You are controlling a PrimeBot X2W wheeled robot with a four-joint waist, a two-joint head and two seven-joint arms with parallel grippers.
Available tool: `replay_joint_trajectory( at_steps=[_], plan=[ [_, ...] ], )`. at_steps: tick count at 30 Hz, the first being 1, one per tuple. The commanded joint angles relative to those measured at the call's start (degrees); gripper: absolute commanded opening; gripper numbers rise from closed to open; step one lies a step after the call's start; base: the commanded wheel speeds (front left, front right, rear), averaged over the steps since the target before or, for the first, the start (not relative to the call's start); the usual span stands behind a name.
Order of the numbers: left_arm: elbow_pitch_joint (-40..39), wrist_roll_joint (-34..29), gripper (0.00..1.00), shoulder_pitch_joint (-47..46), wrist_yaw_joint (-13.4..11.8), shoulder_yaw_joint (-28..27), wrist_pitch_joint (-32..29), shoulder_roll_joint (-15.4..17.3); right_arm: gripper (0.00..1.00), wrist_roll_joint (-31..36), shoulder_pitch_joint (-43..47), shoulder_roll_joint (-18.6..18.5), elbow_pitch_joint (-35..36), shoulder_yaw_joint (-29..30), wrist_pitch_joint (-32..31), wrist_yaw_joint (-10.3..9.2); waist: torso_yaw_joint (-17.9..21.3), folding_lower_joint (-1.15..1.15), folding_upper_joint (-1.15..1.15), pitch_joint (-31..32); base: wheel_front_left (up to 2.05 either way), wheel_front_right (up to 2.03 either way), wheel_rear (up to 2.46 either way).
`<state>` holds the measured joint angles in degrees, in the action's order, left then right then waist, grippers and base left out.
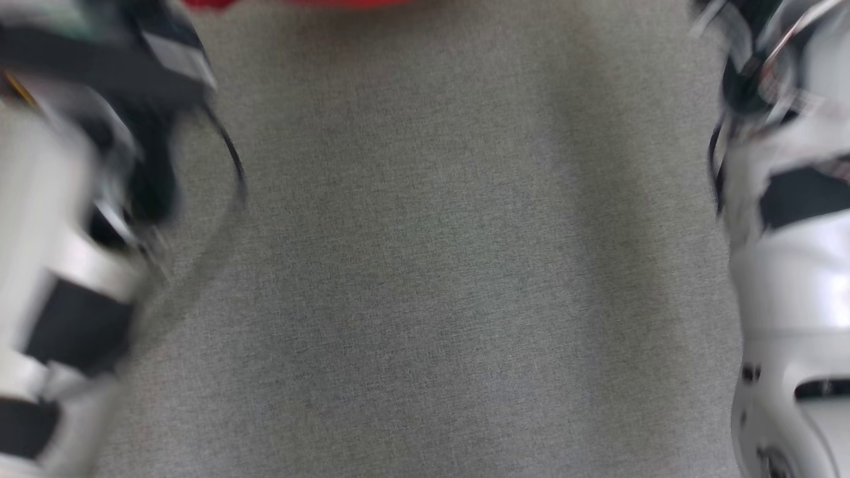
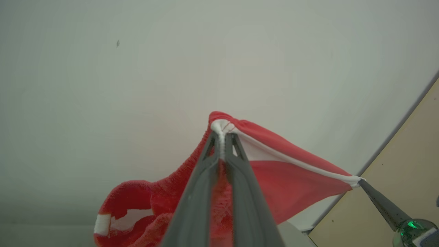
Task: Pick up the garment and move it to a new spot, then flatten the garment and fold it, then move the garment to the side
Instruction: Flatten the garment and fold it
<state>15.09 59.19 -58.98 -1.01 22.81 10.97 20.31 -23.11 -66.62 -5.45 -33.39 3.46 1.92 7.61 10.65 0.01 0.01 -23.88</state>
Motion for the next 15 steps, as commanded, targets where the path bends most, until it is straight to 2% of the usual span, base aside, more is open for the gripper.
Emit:
replay_joint_trajectory(
  at_steps=[1, 3, 7, 10, 15],
  plan=[
    [0.83, -1.2, 0.0, 3.24, 0.89, 0.97, 0.99, -0.04, 0.0, -0.52, 2.46, -0.63, -1.33, -0.56, -1.2, -0.17, -0.32, -0.01, -0.01, -0.66, 0.0, 0.0, 0.0],
    [2.29, -1.57, 0.0, 8.48, 2.38, 2.81, 1.8, -0.75, 0.0, -1.01, 6.26, -1.18, -3.36, -2.97, -5.84, -0.15, -0.69, -0.01, -0.01, -0.67, 0.0, 0.0, 0.0],
    [4.57, -1.21, 0.0, 19.07, 4.79, 6.6, 2.84, -2.86, 0.0, -4.2, 15.31, -4.55, -2.37, -4.84, -14.82, -0.16, -1.66, -0.01, -0.01, 1.12, 0.0, 0.0, 0.0],
    [5.71, 0.37, 0.0, 26.15, 5.93, 8.02, 3.21, -3.48, 0.0, -7.16, 22.99, -5.91, 2.44, -5.79, -21.98, -0.15, -1.75, -0.01, -0.01, 3.8, 0.0, 0.0, 0.0],
    [5.07, 1.48, 0.0, 37.01, 7.01, 8.62, 3.7, -4.11, 0.0, -10.3, 37.76, -9.02, 14.73, -4.15, -30.75, -0.15, -1.62, -0.01, -0.01, 9.13, 0.0, 0.0, 0.0]
  ],
)
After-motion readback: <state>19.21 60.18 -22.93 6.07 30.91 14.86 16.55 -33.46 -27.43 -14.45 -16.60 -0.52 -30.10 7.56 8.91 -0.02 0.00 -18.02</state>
